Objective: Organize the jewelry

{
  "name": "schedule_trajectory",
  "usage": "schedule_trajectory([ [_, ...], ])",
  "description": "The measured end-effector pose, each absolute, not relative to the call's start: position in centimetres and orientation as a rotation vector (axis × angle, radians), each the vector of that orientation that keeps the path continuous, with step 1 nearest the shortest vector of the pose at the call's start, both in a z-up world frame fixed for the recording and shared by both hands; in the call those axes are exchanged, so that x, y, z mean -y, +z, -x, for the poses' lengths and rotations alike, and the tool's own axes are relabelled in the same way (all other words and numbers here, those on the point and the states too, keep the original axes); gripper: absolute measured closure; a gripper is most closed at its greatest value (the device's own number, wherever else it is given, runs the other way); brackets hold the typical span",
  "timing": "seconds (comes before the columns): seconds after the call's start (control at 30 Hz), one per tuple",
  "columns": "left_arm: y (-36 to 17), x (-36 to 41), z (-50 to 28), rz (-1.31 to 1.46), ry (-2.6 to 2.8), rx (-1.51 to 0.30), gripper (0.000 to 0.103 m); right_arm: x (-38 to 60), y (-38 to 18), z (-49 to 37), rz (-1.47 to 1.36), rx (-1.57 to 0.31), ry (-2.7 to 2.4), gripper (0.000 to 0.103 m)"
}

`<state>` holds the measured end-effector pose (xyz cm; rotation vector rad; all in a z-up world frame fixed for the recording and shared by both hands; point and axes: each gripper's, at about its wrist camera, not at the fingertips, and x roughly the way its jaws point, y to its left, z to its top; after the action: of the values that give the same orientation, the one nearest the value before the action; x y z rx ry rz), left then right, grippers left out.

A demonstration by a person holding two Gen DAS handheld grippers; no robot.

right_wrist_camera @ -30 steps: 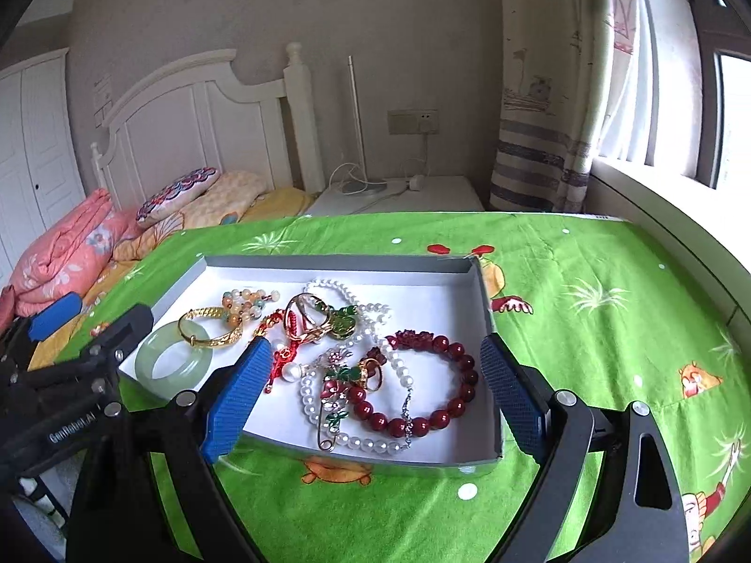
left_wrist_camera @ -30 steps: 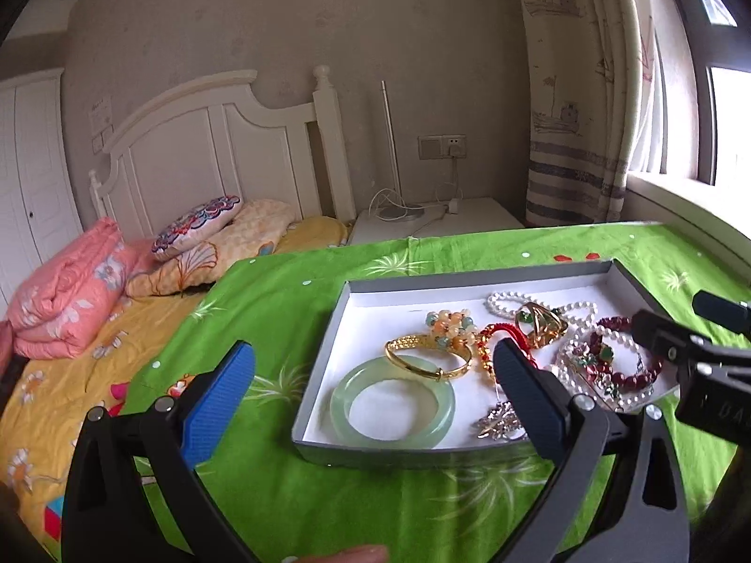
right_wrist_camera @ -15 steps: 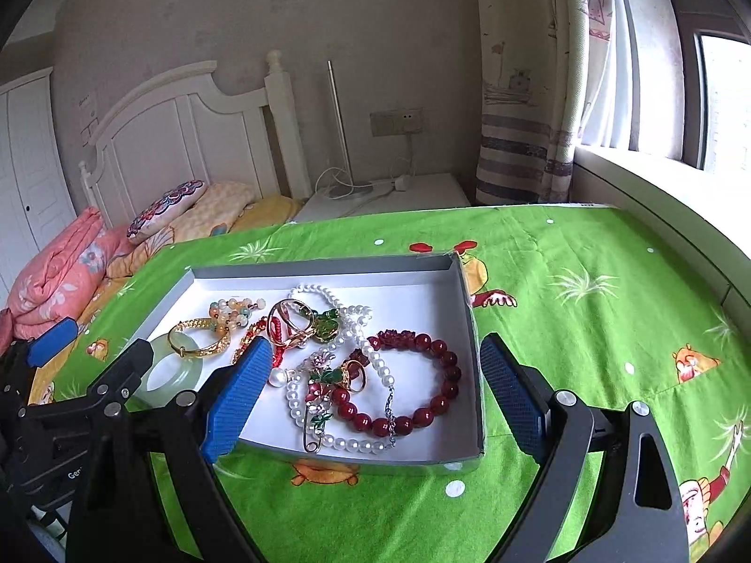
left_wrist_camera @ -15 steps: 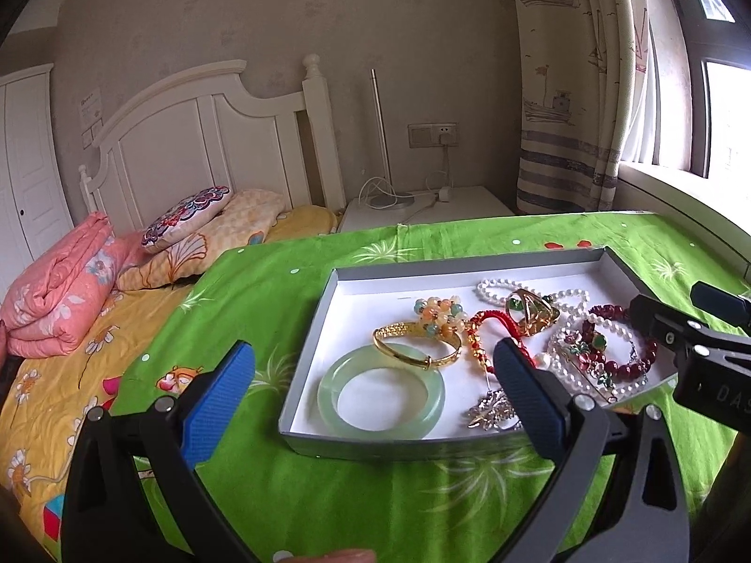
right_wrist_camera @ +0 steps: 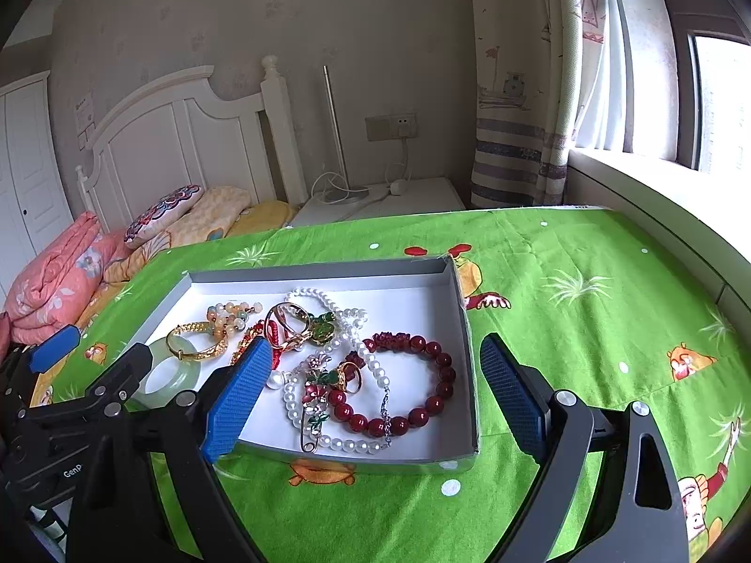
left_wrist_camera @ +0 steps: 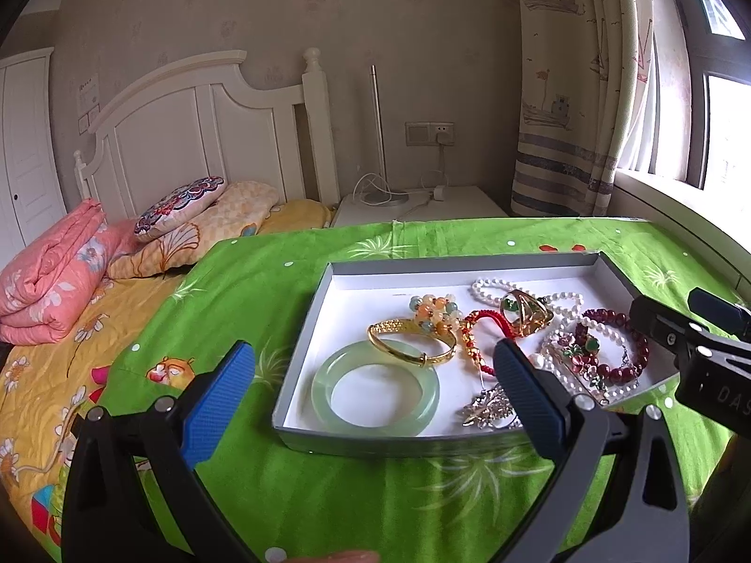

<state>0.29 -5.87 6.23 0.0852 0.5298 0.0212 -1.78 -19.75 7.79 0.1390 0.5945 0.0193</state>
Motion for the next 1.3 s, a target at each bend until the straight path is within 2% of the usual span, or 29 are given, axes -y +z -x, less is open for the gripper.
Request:
schedule_trajectory([
  [1.3, 6.64, 5.62, 0.56, -0.045, 0.012, -0.49, 0.002, 19.52, 8.2, 2.16, -0.114, -0.578, 0.001, 0.017],
])
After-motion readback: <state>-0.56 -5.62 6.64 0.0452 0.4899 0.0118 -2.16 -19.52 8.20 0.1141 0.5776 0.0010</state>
